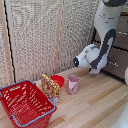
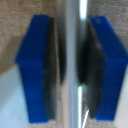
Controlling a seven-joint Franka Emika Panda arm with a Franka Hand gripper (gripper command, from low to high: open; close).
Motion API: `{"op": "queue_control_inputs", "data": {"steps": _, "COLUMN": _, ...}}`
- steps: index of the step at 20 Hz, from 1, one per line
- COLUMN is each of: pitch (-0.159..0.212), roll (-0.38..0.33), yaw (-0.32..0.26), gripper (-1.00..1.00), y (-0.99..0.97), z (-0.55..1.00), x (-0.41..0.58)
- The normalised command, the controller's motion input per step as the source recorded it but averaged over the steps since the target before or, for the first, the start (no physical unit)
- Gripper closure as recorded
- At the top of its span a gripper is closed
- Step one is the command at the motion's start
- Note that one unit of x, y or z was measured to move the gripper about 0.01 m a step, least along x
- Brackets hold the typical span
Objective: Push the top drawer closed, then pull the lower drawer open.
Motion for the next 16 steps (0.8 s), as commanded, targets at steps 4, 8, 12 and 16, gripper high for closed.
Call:
{"op": "queue_control_inputs", "data": {"steps": 4, "pitch": -0.086, "roll": 0.087, "yaw": 0.0, "gripper": 1.0, "y": 0.55, "z": -0.03, "x": 0.0}}
{"op": "queue_control_inputs", "data": {"steps": 8, "pitch": -0.083, "roll": 0.03, "yaw": 0.0, "gripper": 1.0, "y": 0.86, "z": -0.15, "x": 0.047}}
{"op": "queue_control_inputs", "data": {"steps": 12, "pitch": -0.075, "roll": 0.01, "yaw": 0.0, "gripper": 1.0, "y": 0.92, "z": -0.22, "x": 0.092}}
{"op": "queue_control_inputs", "data": {"steps": 16, "pitch": -0.067, "roll": 0.009, "yaw": 0.0, "gripper": 1.0, "y": 0.9, "z": -0.24, "x": 0.117}}
